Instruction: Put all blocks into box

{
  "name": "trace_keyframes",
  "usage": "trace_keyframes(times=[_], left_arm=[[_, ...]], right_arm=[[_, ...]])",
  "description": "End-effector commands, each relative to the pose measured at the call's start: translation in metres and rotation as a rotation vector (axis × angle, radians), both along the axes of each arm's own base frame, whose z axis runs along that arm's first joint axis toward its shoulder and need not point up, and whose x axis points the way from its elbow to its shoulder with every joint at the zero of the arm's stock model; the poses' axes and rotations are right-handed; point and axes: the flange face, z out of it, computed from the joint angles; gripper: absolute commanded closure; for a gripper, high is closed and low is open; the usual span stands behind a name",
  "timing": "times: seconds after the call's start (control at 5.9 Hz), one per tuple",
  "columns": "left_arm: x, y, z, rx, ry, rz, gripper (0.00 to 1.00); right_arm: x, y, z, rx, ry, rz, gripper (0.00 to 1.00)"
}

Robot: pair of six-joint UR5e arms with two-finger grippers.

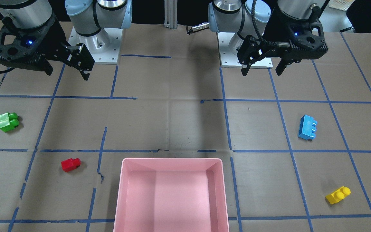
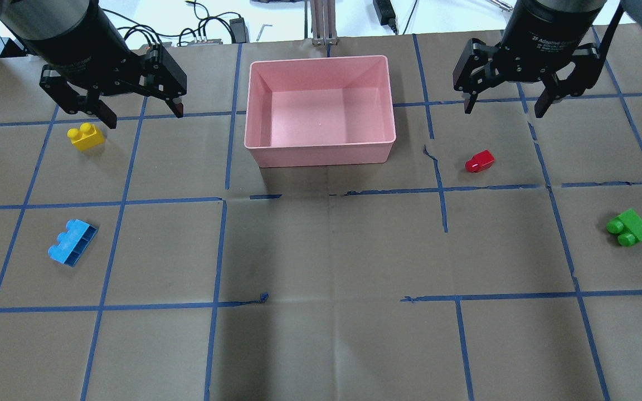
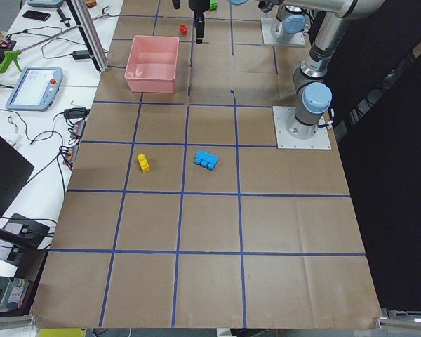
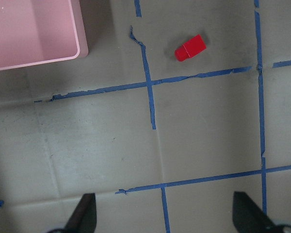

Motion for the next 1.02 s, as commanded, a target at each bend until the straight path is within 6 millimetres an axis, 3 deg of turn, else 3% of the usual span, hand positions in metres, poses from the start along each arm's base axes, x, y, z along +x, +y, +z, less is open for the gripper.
trace_keyframes(times=[0.0, 0.85], left_arm=[[-0.0016, 0.0004, -0.0022, 0.007, -0.001, -0.003, 0.00], [0.0057, -0.0067, -0.0006, -0.060, -0.016, -0.007, 0.00]], right_arm=[[-0.0010, -0.0002, -0.0001, 0.001, 0.002, 0.000, 0.00], [-0.0072, -0.0021, 0.0062, -0.009, 0.002, -0.011, 0.00]])
